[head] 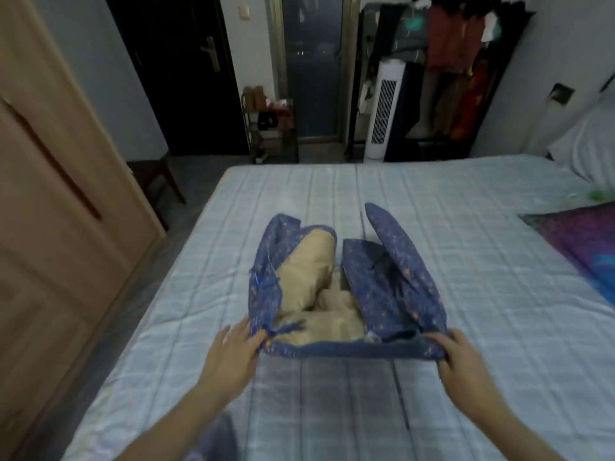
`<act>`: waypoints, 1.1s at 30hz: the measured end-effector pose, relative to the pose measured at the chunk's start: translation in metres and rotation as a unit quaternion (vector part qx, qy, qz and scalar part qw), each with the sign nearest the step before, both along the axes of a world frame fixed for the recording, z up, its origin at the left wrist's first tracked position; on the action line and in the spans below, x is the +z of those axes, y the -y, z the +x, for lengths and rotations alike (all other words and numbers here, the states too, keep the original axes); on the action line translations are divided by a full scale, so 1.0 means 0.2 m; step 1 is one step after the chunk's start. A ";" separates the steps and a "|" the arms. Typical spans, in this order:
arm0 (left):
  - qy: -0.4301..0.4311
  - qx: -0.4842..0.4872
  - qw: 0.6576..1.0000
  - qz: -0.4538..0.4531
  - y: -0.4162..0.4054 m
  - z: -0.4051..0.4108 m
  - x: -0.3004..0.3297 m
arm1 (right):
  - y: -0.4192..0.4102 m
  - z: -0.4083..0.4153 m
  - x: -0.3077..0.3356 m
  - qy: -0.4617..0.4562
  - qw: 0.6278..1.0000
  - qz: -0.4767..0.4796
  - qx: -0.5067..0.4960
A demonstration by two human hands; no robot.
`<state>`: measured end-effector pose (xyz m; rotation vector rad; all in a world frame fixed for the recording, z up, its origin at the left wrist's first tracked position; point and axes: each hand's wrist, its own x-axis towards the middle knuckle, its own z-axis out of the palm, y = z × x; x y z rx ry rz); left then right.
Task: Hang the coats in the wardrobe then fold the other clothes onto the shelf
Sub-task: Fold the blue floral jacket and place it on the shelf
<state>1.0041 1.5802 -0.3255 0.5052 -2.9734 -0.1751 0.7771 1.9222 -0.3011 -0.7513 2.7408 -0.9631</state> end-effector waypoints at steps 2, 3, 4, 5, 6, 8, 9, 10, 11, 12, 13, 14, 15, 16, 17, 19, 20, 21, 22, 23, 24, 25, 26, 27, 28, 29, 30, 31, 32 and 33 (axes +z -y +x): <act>0.068 -0.011 0.998 0.006 -0.14 0.26 -0.36 | -0.15 0.21 -0.36 0.029 0.998 0.056 -0.008; 0.134 -0.010 0.990 0.033 -0.22 0.38 -0.53 | -0.22 0.32 -0.53 0.043 0.995 0.086 -0.009; 0.203 -0.014 0.977 0.070 -0.29 0.49 -0.67 | -0.29 0.42 -0.67 0.067 0.991 0.117 -0.015; 0.240 -0.015 0.966 0.090 -0.36 0.59 -0.80 | -0.35 0.50 -0.78 0.098 0.983 0.149 -0.033; 0.253 -0.014 0.962 0.097 -0.43 0.66 -0.89 | -0.40 0.58 -0.89 0.125 0.975 0.174 -0.054; 0.249 -0.024 0.967 0.059 -0.54 0.77 -1.00 | -0.49 0.72 -1.05 0.164 0.958 0.215 -0.098; 0.230 -0.036 0.971 0.051 -0.58 0.79 -1.04 | -0.51 0.78 -1.11 0.165 0.952 0.235 -0.108; 0.215 -0.039 0.975 0.051 -0.61 0.79 -1.06 | -0.52 0.84 -1.15 0.160 0.948 0.253 -0.111; 0.200 -0.029 0.978 0.050 -0.64 0.79 -1.06 | -0.51 0.89 -1.16 0.152 0.941 0.278 -0.121; 0.180 -0.021 0.982 0.045 -0.66 0.79 -1.07 | -0.49 0.94 -1.16 0.139 0.933 0.301 -0.136; 0.162 -0.012 0.985 0.049 -0.67 0.79 -1.07 | -0.45 0.97 -1.14 0.106 0.932 0.315 -0.146; 0.145 -0.002 0.988 0.058 -0.68 0.78 -1.07 | -0.41 1.00 -1.13 0.055 0.939 0.310 -0.136; 0.125 0.009 0.990 0.067 -0.69 0.78 -1.07 | -0.36 1.02 -1.11 -0.005 0.954 0.281 -0.109; 0.098 0.022 0.992 0.076 -0.70 0.78 -1.08 | -0.33 1.04 -1.12 -0.061 0.967 0.239 -0.068; 0.070 0.034 0.993 0.093 -0.71 0.78 -1.08 | -0.30 1.05 -1.15 -0.093 0.975 0.202 -0.023; 0.022 0.067 0.988 0.140 -0.72 0.77 -1.07 | -0.24 1.04 -1.21 -0.066 0.980 0.180 0.050; 0.007 0.087 0.982 0.169 -0.73 0.75 -1.07 | -0.22 1.02 -1.24 -0.035 0.980 0.190 0.046; -0.003 0.109 0.975 0.195 -0.74 0.73 -1.07 | -0.21 1.00 -1.27 -0.008 0.978 0.208 0.026; -0.008 0.129 0.968 0.214 -0.75 0.72 -1.07 | -0.19 0.98 -1.28 0.010 0.974 0.227 0.006; 0.001 0.140 0.964 0.226 -0.75 0.71 -1.09 | -0.18 0.96 -1.29 0.020 0.969 0.245 -0.003; 0.028 0.137 0.964 0.226 -0.75 0.70 -1.11 | -0.17 0.93 -1.29 0.025 0.964 0.265 -0.003; 0.068 0.118 0.967 0.217 -0.76 0.69 -1.11 | -0.16 0.90 -1.27 0.035 0.959 0.282 -0.003; 0.108 0.099 0.968 0.202 -0.77 0.70 -1.12 | -0.16 0.88 -1.26 0.055 0.954 0.296 -0.002; 0.139 0.087 0.968 0.191 -0.78 0.70 -1.11 | -0.15 0.87 -1.24 0.078 0.951 0.300 0.000; 0.153 0.076 0.970 0.174 -0.78 0.71 -1.11 | -0.15 0.87 -1.23 0.096 0.948 0.303 0.001; 0.163 0.074 0.970 0.164 -0.79 0.70 -1.09 | -0.16 0.88 -1.22 0.105 0.947 0.304 0.000; 0.174 0.077 0.968 0.161 -0.79 0.70 -1.08 | -0.18 0.90 -1.22 0.106 0.948 0.301 -0.005; 0.177 0.084 0.967 0.163 -0.80 0.70 -1.07 | -0.21 0.92 -1.21 0.112 0.948 0.299 -0.012; 0.174 0.087 0.966 0.168 -0.81 0.71 -1.07 | -0.23 0.95 -1.21 0.123 0.949 0.290 -0.020; 0.168 0.085 0.965 0.180 -0.82 0.73 -1.08 | -0.25 0.97 -1.20 0.135 0.950 0.281 -0.030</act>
